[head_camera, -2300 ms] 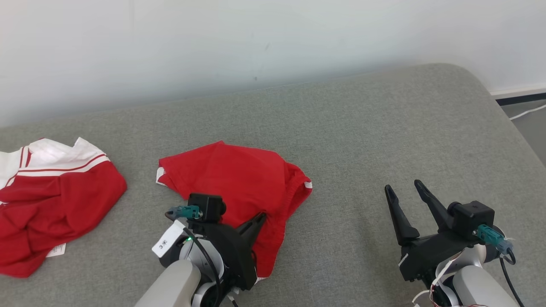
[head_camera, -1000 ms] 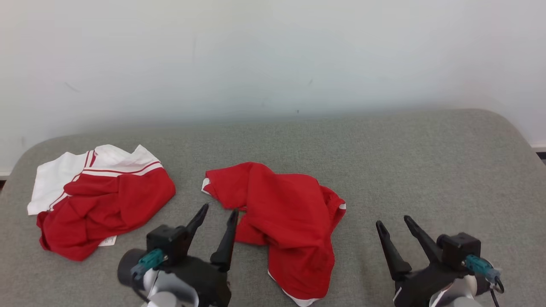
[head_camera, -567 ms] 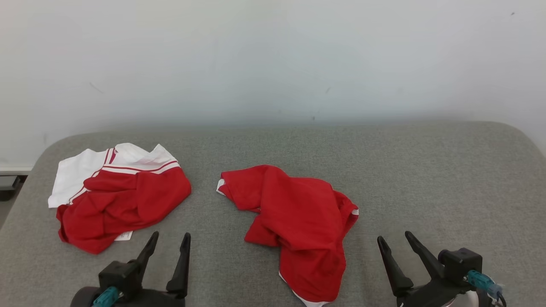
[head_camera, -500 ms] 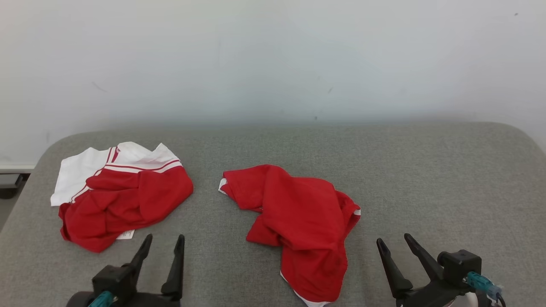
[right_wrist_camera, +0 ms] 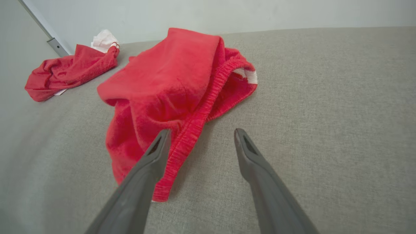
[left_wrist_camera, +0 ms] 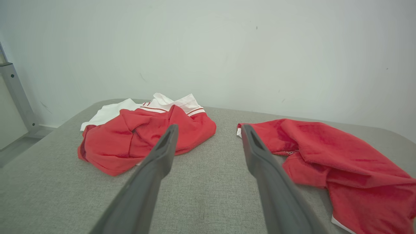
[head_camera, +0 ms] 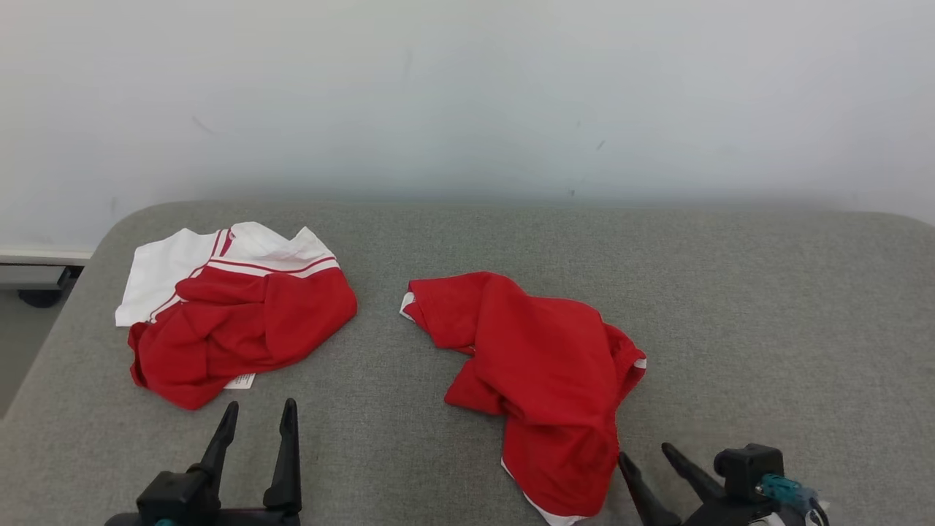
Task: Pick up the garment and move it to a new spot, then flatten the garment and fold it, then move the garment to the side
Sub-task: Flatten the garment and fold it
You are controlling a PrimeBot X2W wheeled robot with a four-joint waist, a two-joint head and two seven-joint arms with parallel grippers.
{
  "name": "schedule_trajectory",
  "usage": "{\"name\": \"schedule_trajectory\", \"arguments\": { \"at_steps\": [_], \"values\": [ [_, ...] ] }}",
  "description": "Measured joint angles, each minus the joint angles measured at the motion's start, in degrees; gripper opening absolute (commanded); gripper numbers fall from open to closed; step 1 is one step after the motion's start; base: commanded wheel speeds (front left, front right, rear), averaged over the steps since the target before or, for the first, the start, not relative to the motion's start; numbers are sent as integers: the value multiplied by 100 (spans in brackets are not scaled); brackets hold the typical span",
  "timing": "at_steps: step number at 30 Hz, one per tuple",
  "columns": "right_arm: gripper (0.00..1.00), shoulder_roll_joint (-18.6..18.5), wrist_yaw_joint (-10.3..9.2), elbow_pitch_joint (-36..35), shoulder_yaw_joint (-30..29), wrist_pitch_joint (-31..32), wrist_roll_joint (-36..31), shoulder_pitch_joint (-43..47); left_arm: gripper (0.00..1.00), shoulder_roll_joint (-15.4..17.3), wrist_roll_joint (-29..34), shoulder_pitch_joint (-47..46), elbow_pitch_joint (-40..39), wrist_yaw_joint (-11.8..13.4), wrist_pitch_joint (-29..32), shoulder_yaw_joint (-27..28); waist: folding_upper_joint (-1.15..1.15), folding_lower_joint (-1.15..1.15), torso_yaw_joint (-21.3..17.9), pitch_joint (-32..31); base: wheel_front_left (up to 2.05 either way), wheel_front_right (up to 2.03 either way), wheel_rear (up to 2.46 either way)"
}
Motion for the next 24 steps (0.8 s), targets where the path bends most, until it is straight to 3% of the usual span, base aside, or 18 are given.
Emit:
{"name": "schedule_trajectory", "arguments": {
  "at_steps": [9,17,18,19,24],
  "values": [
    [100,118,58,513,309,691,85,-131,100,-179,221,2,-203,0,2,-16,0,0,200,53,0,0,0],
    [100,290,99,907,352,906,202,-278,100,-276,287,1,-308,0,81,-26,0,0,424,73,0,0,0],
    [37,290,100,940,358,935,202,-283,100,-280,301,1,-316,0,104,-26,0,0,451,74,0,0,0],
    [0,288,102,978,386,944,200,-307,100,-282,302,2,-323,0,104,-20,0,0,475,75,0,0,0],
    [0,309,151,1044,408,933,199,-516,100,-283,308,70,-376,0,124,124,0,0,496,67,0,0,0]
  ]
}}
